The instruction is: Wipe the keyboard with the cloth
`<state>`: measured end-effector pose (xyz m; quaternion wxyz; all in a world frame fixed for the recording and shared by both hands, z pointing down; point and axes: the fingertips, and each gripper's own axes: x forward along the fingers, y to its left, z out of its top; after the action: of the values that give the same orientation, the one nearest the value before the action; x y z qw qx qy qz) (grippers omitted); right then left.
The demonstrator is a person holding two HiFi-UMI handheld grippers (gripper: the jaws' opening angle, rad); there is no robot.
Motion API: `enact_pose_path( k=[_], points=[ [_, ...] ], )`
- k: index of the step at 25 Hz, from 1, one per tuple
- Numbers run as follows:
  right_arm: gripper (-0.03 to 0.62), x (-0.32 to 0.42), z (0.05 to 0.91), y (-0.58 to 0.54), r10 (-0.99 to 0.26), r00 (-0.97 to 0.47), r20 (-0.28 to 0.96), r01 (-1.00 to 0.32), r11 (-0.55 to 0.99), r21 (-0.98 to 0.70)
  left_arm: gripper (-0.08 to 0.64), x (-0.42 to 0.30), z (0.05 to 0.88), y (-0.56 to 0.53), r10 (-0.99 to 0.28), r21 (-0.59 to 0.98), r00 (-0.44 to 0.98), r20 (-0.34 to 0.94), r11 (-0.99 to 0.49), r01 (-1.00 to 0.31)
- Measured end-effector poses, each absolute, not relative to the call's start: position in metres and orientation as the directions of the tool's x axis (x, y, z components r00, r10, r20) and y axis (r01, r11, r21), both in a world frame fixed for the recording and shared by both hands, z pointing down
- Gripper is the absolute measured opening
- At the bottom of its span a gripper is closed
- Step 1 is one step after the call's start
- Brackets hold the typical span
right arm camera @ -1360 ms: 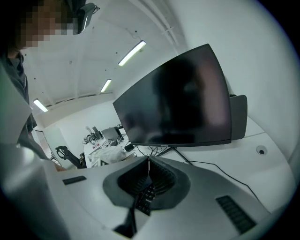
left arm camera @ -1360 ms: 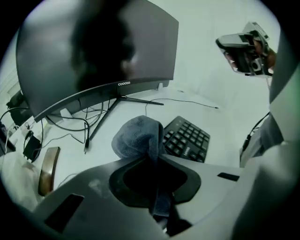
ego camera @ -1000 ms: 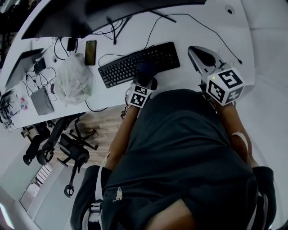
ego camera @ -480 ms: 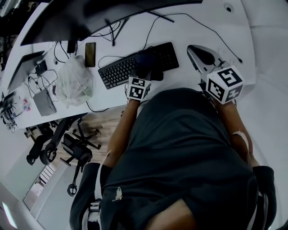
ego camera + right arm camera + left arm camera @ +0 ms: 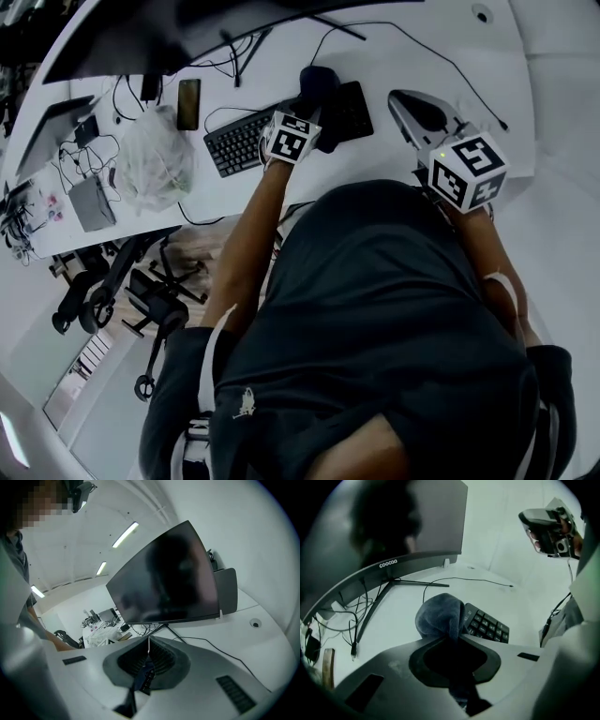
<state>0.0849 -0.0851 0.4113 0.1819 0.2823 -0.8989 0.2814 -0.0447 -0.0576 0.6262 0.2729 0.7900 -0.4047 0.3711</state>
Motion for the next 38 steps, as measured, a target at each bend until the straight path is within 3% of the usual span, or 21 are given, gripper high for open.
enact_pose_path(
  k=[4, 8, 13, 17, 24, 30, 35, 38],
  points=[
    [0.011, 0.107, 0.409, -0.09, -0.439, -0.752, 0.491, -0.641, 0.659, -0.393, 0.04, -0.02, 0.63, 0.0, -0.376, 0.229, 0.442, 0.814, -0.492, -0.84],
    [0.011, 0.125, 0.415, -0.096, -0.457, -0.732, 0.506, -0.668, 0.627, -0.401, 0.04, 0.02, 0.629, 0.052, -0.268, 0.289, 0.505, 0.821, -0.567, -0.771],
    [0.011, 0.111, 0.416, -0.089, -0.422, -0.759, 0.496, -0.633, 0.656, -0.41, 0.04, -0.002, 0.61, -0.045, -0.456, 0.136, 0.431, 0.779, -0.549, -0.825],
    [0.011, 0.108, 0.414, -0.082, -0.408, -0.769, 0.492, -0.617, 0.675, -0.405, 0.04, -0.028, 0.622, -0.058, -0.464, 0.145, 0.392, 0.795, -0.482, -0.864],
    [0.011, 0.136, 0.427, -0.099, -0.454, -0.727, 0.516, -0.675, 0.614, -0.41, 0.04, 0.025, 0.639, 0.081, -0.226, 0.322, 0.498, 0.837, -0.533, -0.782],
    [0.011, 0.118, 0.427, -0.093, -0.415, -0.754, 0.508, -0.639, 0.643, -0.423, 0.04, 0.012, 0.604, -0.037, -0.447, 0.171, 0.462, 0.766, -0.551, -0.817],
    [0.011, 0.118, 0.424, -0.09, -0.417, -0.754, 0.508, -0.638, 0.65, -0.413, 0.04, 0.02, 0.628, -0.028, -0.403, 0.233, 0.473, 0.784, -0.515, -0.825],
    [0.011, 0.136, 0.429, -0.099, -0.447, -0.727, 0.521, -0.673, 0.613, -0.413, 0.04, 0.049, 0.632, 0.033, -0.256, 0.327, 0.541, 0.801, -0.57, -0.754]
  ],
)
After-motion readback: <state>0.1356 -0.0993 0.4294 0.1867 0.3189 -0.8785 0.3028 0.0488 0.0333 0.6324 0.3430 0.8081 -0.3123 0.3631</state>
